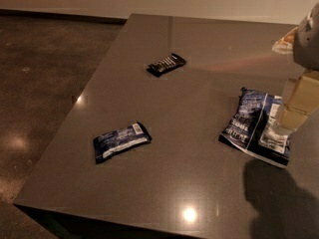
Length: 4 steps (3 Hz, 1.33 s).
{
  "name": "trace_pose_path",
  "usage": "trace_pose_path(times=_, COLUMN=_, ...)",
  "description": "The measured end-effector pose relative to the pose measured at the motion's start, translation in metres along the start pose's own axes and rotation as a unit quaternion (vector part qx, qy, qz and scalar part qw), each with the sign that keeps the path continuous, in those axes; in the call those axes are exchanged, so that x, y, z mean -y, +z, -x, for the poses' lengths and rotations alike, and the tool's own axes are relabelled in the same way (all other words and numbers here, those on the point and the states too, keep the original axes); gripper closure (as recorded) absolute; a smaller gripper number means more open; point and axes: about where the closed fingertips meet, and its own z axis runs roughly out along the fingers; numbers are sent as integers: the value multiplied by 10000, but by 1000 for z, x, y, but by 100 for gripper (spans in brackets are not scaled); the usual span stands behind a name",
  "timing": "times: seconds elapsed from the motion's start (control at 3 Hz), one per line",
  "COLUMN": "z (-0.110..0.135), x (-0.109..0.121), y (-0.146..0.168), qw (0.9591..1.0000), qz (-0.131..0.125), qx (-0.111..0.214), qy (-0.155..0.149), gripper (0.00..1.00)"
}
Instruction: Pick blue chip bag
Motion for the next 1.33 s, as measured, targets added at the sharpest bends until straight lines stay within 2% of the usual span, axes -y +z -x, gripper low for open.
trace_pose_path(times=0.33, z=0, x=0, y=0, qw=10000, qz=-1, qx=0, qy=0, gripper=0)
trace_pose_path(times=0.67, z=-1, x=12, y=7, qw=9997, qz=-81, qx=-116, qy=213, gripper=0)
trace_pose_path(times=1.0, z=-6, x=31, y=24, qw=9963, qz=-137, qx=-383, qy=764, gripper=0)
trace_pose_path(times=1.33, z=-19, x=51, y=52, qw=9872, qz=-59, qx=-599, qy=1474, gripper=0)
